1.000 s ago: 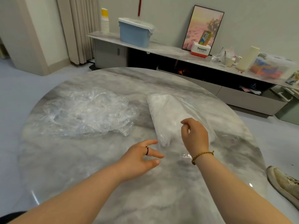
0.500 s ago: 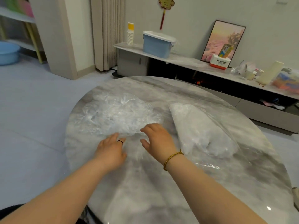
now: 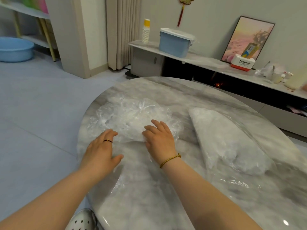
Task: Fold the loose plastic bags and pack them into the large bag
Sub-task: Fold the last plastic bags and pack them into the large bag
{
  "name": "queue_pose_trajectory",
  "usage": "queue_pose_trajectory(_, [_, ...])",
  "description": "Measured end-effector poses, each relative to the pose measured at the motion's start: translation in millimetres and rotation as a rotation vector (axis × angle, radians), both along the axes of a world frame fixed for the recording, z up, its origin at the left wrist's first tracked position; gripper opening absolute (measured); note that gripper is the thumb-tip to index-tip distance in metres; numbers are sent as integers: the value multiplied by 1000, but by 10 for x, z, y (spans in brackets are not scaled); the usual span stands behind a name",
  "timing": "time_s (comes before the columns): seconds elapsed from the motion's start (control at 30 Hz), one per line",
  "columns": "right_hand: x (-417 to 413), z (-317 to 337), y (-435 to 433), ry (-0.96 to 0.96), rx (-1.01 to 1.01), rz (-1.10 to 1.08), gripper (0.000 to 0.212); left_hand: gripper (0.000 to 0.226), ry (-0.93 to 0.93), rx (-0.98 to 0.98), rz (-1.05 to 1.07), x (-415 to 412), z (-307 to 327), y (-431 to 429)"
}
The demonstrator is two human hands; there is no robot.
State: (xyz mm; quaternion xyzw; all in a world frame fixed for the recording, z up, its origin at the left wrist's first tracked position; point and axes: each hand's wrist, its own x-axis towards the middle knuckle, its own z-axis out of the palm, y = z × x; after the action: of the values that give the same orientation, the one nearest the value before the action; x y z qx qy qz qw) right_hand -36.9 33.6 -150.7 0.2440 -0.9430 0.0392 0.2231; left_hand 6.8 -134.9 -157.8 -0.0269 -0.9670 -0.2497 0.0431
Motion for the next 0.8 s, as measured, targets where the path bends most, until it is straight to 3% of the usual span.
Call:
queue_pose_trajectory(0.07, [108, 1, 73, 47, -83, 90, 28, 84, 117, -20, -39, 54, -5, 26])
queue_pose_trajectory(0.13, [255, -16, 160, 72, -133, 147, 7, 100, 248, -96, -132, 81, -63, 31])
queue_pose_trajectory(0.23, [544, -53, 312, 20, -155, 197, 24, 110, 403, -131, -224, 129, -115, 47])
queue_pose_trajectory(0.37, [908, -156, 501, -101, -153, 256, 28, 113, 406, -112, -351, 205, -103, 89])
queue_pose_trajectory(0.43, [1077, -196, 592, -183, -213, 267, 25, 100, 380, -190, -506, 231, -153, 116])
queue_pose_trajectory(0.63, [1426, -263, 902, -438, -173, 160, 32, 20, 369, -175, -747, 445, -230, 249])
queue_pose_trajectory(0.8, [1490, -243, 1071, -627, -261, -2, 64, 37, 300, -128, -772, 537, -277, 309])
